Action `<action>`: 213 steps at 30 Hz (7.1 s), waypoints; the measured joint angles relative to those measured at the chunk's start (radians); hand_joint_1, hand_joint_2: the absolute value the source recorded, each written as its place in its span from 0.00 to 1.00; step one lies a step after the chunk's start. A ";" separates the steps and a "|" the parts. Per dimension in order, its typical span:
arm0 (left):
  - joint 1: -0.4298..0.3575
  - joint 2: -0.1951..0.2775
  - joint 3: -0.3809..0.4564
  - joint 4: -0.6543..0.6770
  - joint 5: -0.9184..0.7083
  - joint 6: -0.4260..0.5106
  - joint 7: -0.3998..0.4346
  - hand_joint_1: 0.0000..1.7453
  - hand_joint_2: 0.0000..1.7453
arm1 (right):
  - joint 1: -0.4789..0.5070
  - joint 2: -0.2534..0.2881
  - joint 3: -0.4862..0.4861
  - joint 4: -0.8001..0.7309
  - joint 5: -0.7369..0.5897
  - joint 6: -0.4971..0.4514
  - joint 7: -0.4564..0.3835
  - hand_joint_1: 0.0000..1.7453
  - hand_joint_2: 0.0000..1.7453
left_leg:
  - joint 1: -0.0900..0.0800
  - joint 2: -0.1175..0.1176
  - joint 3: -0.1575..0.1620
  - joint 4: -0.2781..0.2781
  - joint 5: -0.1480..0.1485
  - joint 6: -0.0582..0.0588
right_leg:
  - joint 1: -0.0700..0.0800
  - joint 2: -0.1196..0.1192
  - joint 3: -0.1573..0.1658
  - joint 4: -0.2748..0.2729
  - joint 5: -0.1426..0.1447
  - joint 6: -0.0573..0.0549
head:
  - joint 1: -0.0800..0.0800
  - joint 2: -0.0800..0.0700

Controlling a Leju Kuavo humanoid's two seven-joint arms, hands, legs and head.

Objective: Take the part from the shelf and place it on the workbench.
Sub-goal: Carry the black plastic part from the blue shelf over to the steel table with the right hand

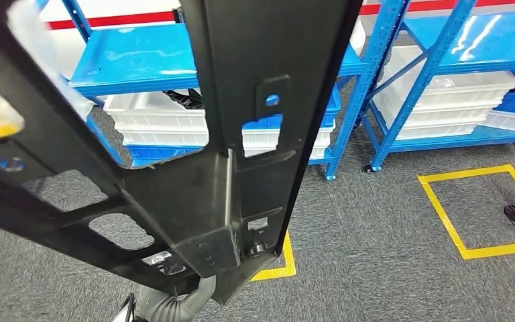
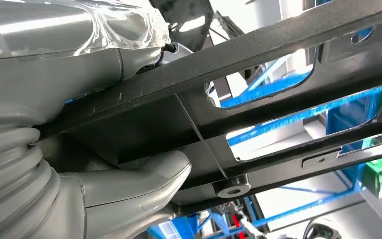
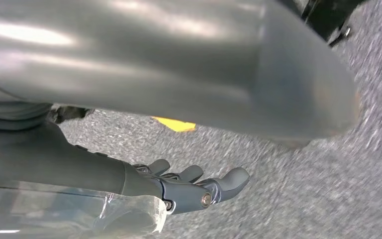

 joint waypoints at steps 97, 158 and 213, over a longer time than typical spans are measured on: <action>0.009 -0.020 -0.039 0.012 0.175 -0.103 0.001 1.00 1.00 | 0.004 -0.006 -0.011 0.002 0.016 0.000 0.016 0.00 0.00 | 0.020 -0.039 -0.108 0.300 -0.164 -0.032 | -0.012 0.036 -0.083 0.049 0.031 -0.007 | 0.013 0.000; -0.049 -0.027 -0.054 0.000 0.093 -0.109 -0.023 1.00 1.00 | 0.010 -0.002 -0.012 0.003 -0.016 0.000 -0.020 0.00 0.00 | 0.029 -0.036 -0.105 0.290 -0.161 -0.045 | -0.018 0.041 -0.098 0.072 0.019 -0.001 | 0.013 0.000; -0.026 -0.034 -0.019 0.017 0.162 -0.072 -0.177 1.00 1.00 | 0.002 -0.068 -0.012 0.006 -0.002 -0.007 0.019 0.00 0.00 | 0.007 0.042 0.028 -0.005 -0.024 -0.017 | -0.012 -0.014 -0.083 0.057 0.012 0.021 | 0.017 0.000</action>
